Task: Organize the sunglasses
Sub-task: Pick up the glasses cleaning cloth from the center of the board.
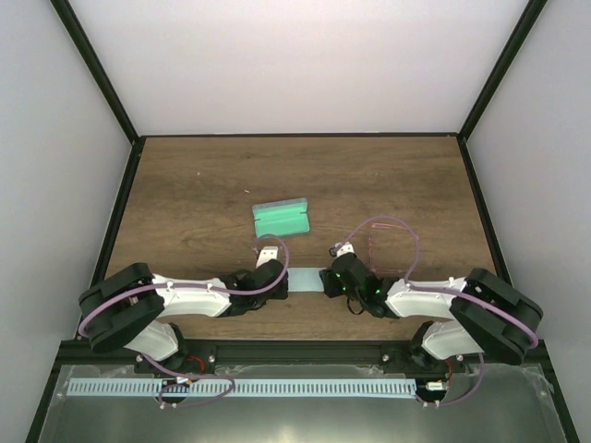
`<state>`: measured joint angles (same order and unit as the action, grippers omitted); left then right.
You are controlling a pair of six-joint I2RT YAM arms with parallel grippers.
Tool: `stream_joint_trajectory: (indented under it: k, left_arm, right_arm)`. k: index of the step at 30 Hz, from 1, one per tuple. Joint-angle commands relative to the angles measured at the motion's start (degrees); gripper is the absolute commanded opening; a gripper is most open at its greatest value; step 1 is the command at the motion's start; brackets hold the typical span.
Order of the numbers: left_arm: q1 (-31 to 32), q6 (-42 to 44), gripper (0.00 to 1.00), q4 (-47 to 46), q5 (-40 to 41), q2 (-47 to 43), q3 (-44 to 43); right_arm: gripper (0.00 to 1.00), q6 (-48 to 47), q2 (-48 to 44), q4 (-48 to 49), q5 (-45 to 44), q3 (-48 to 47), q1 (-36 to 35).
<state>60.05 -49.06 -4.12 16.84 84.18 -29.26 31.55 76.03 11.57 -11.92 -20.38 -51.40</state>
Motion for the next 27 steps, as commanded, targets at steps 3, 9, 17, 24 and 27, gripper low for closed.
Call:
stream_joint_trajectory:
  k: [3, 9, 17, 24, 27]
  left_arm:
    - [0.24, 0.3, 0.04, -1.42, 0.04, 0.73, 0.08]
    - [0.22, 0.5, 0.04, -1.57, 0.21, 0.8, 0.25]
    - [0.23, 0.5, 0.04, -1.81, -0.02, 0.56, 0.62]
    - [0.18, 0.25, 0.04, -2.07, -0.08, 0.07, 1.28]
    - [0.16, 0.23, 0.04, -2.51, -0.28, -0.14, 1.63]
  right_arm:
    - [0.47, 1.57, 2.68, -0.24, -1.36, -0.75, -1.21]
    - [0.36, 2.86, 3.64, -0.03, -1.81, -0.47, -2.42]
    - [0.29, 4.32, 3.16, -0.57, -3.02, 0.12, -4.4]
    - [0.29, 5.5, 2.37, -1.81, -4.39, 0.26, -5.82]
    - [0.28, 5.86, 1.65, -2.18, -4.96, 0.55, -6.13]
